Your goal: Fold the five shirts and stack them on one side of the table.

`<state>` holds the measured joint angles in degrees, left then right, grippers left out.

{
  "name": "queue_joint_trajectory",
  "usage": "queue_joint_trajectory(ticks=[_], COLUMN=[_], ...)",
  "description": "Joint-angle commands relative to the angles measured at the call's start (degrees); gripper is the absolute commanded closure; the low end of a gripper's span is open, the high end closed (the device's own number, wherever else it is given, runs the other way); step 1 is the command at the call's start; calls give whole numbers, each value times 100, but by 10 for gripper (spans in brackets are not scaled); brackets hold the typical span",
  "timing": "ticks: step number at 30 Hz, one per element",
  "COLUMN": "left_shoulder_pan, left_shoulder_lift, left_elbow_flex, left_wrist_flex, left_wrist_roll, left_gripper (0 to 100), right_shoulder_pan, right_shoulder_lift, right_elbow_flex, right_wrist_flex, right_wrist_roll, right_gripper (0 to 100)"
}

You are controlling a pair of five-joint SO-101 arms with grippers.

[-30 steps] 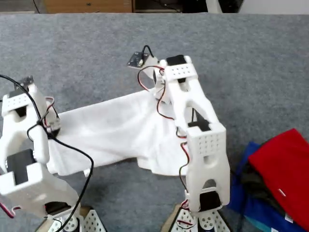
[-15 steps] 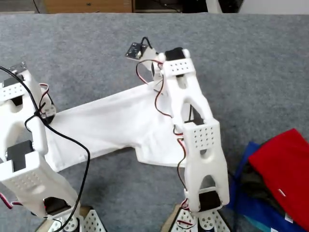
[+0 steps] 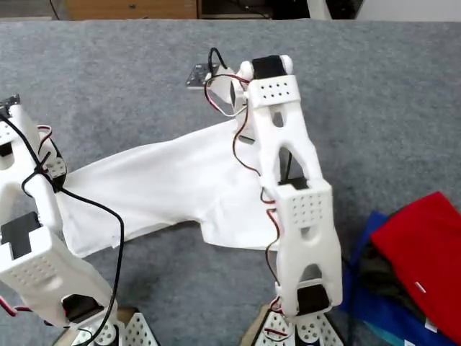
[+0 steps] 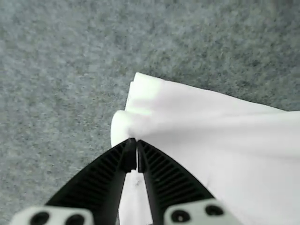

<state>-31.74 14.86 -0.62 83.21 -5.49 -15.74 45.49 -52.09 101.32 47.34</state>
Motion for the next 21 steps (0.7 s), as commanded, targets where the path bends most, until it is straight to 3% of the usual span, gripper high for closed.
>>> queue_joint_trajectory(ticks=[1, 8, 18, 21], left_shoulder_pan=[-79, 141, 299, 290], left_shoulder_lift=[-382, -1103, -1393, -1376], left_elbow_flex=[-255, -88, 387, 413], left_wrist_flex=[79, 97, 404, 404], left_wrist_roll=[-141, -141, -369, -334], left_gripper=[981, 981, 977, 878], right_shoulder_pan=[-4, 312, 312, 312], right_shoulder_lift=[-1051, -1095, -1059, -1059], right_elbow_flex=[532, 945, 1499, 1393], right_wrist_flex=[26, -211, -246, -246], right_wrist_roll=[35, -738, -809, -774], right_gripper=[969, 968, 968, 968])
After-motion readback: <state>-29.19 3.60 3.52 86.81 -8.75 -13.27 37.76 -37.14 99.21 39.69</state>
